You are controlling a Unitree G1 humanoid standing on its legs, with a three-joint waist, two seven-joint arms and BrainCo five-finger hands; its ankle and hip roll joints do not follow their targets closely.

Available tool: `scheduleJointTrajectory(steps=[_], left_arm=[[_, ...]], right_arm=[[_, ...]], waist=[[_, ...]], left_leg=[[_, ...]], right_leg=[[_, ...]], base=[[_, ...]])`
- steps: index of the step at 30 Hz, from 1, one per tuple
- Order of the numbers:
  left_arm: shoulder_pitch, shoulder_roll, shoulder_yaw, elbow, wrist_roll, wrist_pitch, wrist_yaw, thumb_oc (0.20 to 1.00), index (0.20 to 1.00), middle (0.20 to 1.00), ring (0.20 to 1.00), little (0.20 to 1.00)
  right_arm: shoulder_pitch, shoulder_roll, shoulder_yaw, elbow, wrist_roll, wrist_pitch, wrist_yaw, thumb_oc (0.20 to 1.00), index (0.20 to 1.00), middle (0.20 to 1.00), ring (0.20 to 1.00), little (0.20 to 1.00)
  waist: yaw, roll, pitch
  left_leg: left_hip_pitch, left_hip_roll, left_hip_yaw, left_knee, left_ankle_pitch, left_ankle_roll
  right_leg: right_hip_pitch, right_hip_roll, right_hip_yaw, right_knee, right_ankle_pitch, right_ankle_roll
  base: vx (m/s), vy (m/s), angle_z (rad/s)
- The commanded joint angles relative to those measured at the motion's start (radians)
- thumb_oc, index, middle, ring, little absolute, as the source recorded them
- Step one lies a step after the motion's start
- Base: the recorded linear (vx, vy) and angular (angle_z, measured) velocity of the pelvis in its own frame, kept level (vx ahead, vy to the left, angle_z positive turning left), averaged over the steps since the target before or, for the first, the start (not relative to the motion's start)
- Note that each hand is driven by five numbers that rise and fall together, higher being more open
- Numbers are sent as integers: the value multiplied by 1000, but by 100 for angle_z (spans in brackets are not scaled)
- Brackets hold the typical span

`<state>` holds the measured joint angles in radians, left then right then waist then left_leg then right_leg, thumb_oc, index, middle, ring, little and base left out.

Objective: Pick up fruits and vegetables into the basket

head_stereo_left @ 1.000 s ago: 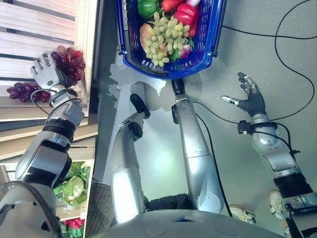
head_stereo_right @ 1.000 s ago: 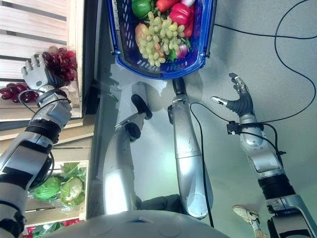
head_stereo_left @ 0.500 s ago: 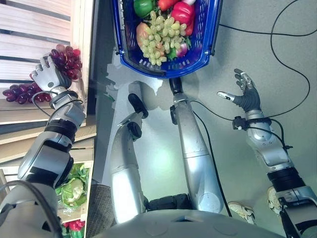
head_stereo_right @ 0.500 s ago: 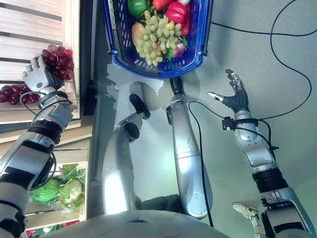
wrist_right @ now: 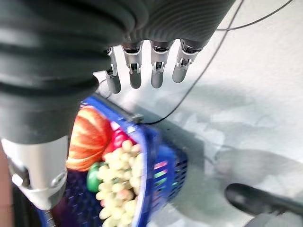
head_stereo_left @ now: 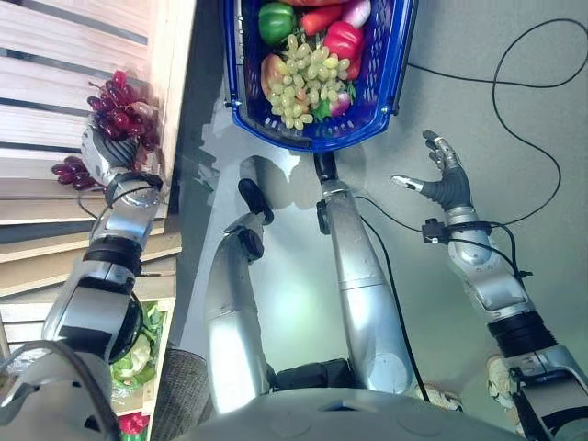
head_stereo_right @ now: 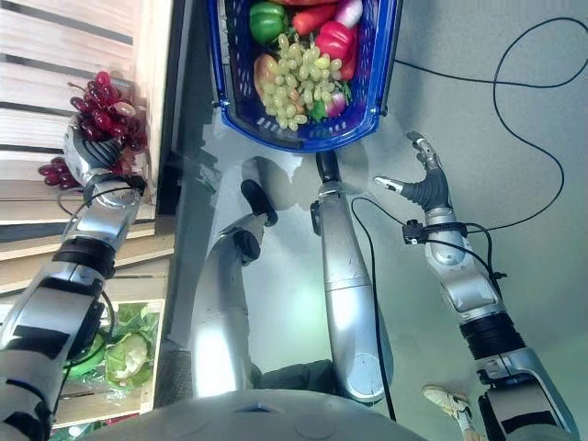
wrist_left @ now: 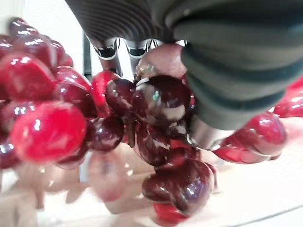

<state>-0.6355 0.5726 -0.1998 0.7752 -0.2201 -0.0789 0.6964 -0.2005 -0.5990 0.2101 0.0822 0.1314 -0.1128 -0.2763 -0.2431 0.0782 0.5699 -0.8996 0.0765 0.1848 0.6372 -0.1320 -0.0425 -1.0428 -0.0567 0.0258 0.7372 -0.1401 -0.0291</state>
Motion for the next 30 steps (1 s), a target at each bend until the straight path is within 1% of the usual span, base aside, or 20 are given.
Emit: scheduleJointTrajectory(steps=[1, 2, 5, 7, 8, 9, 12, 14, 17, 21, 22, 24, 25, 26, 29, 30], left_arm=[[97, -60, 36, -100, -138, -191, -78, 200, 200, 200, 200, 200], [114, -65, 46, -122, -173, -227, -112, 200, 200, 200, 200, 200], [157, -89, 75, -208, -205, -306, -200, 200, 200, 200, 200, 200], [180, -85, 85, -284, -204, -339, -234, 200, 200, 200, 200, 200], [193, -82, 89, -330, -215, -354, -249, 200, 200, 200, 200, 200], [200, -81, 91, -355, -217, -360, -257, 200, 200, 200, 200, 200], [212, -63, 102, -473, -225, -355, -287, 200, 200, 200, 200, 200], [207, -46, 102, -534, -210, -374, -297, 200, 200, 200, 200, 200], [198, -33, 105, -610, -188, -385, -326, 200, 200, 200, 200, 200], [182, -22, 99, -675, -190, -367, -367, 200, 200, 200, 200, 200], [175, -17, 94, -693, -209, -359, -399, 200, 200, 200, 200, 200], [164, -18, 86, -721, -205, -363, -420, 200, 200, 200, 200, 200], [161, -18, 84, -731, -215, -361, -434, 200, 200, 200, 200, 200], [149, -19, 72, -753, -216, -359, -451, 200, 200, 200, 200, 200], [125, -24, 50, -785, -240, -346, -501, 200, 200, 200, 200, 200], [105, -31, 39, -801, -245, -333, -526, 200, 200, 200, 200, 200]], right_arm=[[72, 15, -6, -92, -53, 15, 14, 1000, 1000, 1000, 1000, 1000], [77, 16, -6, -92, -68, 31, 16, 1000, 1000, 1000, 1000, 1000], [92, 12, -11, -104, -140, 68, 25, 1000, 1000, 1000, 1000, 1000], [103, 3, -13, -121, -169, 83, 36, 1000, 1000, 1000, 1000, 1000], [104, 1, -13, -137, -206, 94, 46, 1000, 1000, 1000, 1000, 1000], [104, 0, -12, -146, -229, 101, 48, 1000, 1000, 1000, 1000, 1000], [85, -10, 4, -183, -290, 129, 77, 1000, 1000, 1000, 1000, 1000], [57, -10, 21, -201, -322, 146, 96, 1000, 1000, 1000, 1000, 1000], [-3, -2, 56, -205, -363, 190, 125, 1000, 1000, 1000, 1000, 1000], [-91, 4, 108, -210, -407, 241, 142, 1000, 1000, 1000, 1000, 1000], [-136, 9, 133, -206, -437, 260, 145, 1000, 1000, 1000, 1000, 1000], [-191, 17, 162, -203, -481, 293, 151, 1000, 1000, 1000, 1000, 1000], [-213, 19, 173, -200, -491, 296, 157, 1000, 1000, 1000, 1000, 1000], [-260, 29, 200, -199, -505, 327, 164, 1000, 1000, 1000, 1000, 1000], [-334, 56, 239, -187, -513, 362, 173, 1000, 1000, 1000, 1000, 1000], [-380, 75, 258, -177, -506, 376, 162, 1000, 1000, 1000, 1000, 1000]], waist=[[25, -20, -50], [29, -20, -50], [37, -17, -50], [43, -14, -50], [45, -12, -50], [46, -11, -50], [54, -6, -50], [60, -1, -50], [73, 5, -50], [92, 11, -50], [102, 14, -50], [113, 16, -50], [117, 16, -50], [128, 19, -50], [143, 19, -50], [152, 19, -50]], left_leg=[[53, -54, 41, -51, -46, 46], [65, -55, 40, -51, -48, 47], [105, -59, 40, -58, -55, 52], [132, -61, 42, -66, -59, 55], [146, -63, 43, -71, -60, 56], [153, -64, 43, -73, -61, 57], [190, -69, 43, -82, -67, 61], [210, -72, 43, -84, -70, 62], [242, -77, 38, -89, -75, 63], [273, -84, 30, -89, -78, 65], [285, -87, 24, -90, -79, 65], [296, -92, 17, -88, -79, 66], [298, -92, 15, -87, -80, 67], [309, -97, 9, -88, -81, 68], [323, -104, -1, -89, -83, 71], [308, -105, 5, -98, -54, 78]], right_leg=[[50, 62, -44, 0, -70, 45], [63, 62, -46, 0, -72, 45], [101, 59, -51, -5, -77, 44], [127, 58, -54, -14, -79, 45], [142, 58, -55, -19, -79, 44], [150, 58, -55, -21, -80, 44], [186, 56, -56, -24, -87, 41], [208, 53, -56, -25, -91, 40], [242, 45, -59, -32, -96, 37], [275, 35, -66, -34, -100, 35], [290, 30, -70, -37, -100, 33], [305, 24, -76, -40, -101, 31], [309, 22, -77, -41, -101, 30], [321, 19, -81, -42, -102, 30], [342, 13, -88, -48, -102, 27], [331, 9, -100, -62, -72, 18]], base=[[2, -14, 8], [4, -6, 9], [4, 5, 5], [2, 13, 2], [3, 31, 4], [7, 38, 4], [10, 35, 1], [5, 15, -1], [5, 4, 2], [18, -1, 7], [19, -19, 10], [18, -20, 10], [16, -28, 8], [15, -29, 8], [-9, -49, 10], [-68, -69, 13]])
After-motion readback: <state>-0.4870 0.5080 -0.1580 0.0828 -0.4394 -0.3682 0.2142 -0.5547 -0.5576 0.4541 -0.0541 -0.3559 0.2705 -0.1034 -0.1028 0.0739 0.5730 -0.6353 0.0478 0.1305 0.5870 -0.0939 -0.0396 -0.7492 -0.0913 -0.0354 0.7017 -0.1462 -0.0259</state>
